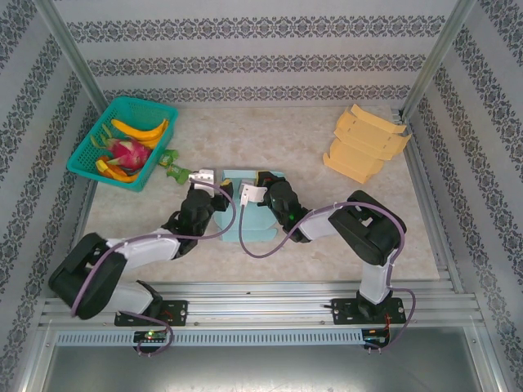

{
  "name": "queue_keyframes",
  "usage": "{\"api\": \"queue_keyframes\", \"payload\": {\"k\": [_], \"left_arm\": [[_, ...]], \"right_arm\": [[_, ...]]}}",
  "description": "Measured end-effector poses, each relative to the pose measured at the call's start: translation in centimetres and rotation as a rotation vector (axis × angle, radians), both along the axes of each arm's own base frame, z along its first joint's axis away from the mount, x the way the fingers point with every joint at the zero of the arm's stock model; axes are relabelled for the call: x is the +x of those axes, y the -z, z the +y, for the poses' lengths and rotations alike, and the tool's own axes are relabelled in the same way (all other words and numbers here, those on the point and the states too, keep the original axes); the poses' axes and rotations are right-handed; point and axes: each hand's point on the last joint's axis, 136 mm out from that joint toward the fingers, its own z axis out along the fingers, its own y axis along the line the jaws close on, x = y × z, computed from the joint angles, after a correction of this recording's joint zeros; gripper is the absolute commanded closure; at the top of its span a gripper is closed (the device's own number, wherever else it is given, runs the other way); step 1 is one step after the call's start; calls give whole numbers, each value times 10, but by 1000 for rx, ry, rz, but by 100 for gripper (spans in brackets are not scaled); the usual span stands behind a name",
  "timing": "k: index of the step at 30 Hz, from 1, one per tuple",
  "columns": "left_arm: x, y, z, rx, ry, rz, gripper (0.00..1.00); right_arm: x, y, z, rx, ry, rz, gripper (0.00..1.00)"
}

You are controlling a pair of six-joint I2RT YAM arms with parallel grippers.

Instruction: Fold the paper box

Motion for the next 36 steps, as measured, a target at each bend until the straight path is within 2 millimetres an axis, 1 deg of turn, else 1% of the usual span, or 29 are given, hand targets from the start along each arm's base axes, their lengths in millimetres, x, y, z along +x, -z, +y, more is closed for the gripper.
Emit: {"api": "queue_keyframes", "payload": {"k": [1,3,5,8,10,12,14,16,19,21,27,33,36], "left_arm": [[-3,-5,2,-6,1,-7,34],[-8,-9,9,-11,0,-11,34],[-10,-3,17,-6,-6,4,34],[-7,17,31,0,-6,61,34],[-4,35,40,-8,9,104,34],[-2,51,41,-20,36,136,34],[-3,64,33,-36,99,162,36],[-5,71,19,-53,178,172,39],[-6,73,3,-70,264,163,43],[-5,73,-2,-72,294,152,44],[3,73,-8,-71,314,128,46],[11,91,-11,-56,304,150,51],[16,95,-16,-29,289,146,55]], "right_arm": [[0,0,0,0,0,1,100],[0,0,0,1,1,3,100],[0,0,0,1,1,5,100],[0,-1,0,4,2,12,100],[-1,-1,0,9,3,19,100],[-1,-1,0,9,1,25,100],[-2,-1,0,8,-3,29,100],[-2,-1,0,6,-3,31,100],[-2,0,0,-4,-5,31,100],[-3,0,0,-24,-9,21,100],[-8,11,10,-119,-32,-33,100],[-9,12,12,-147,-33,-46,100],[-8,11,11,-148,-27,-46,100]]}}
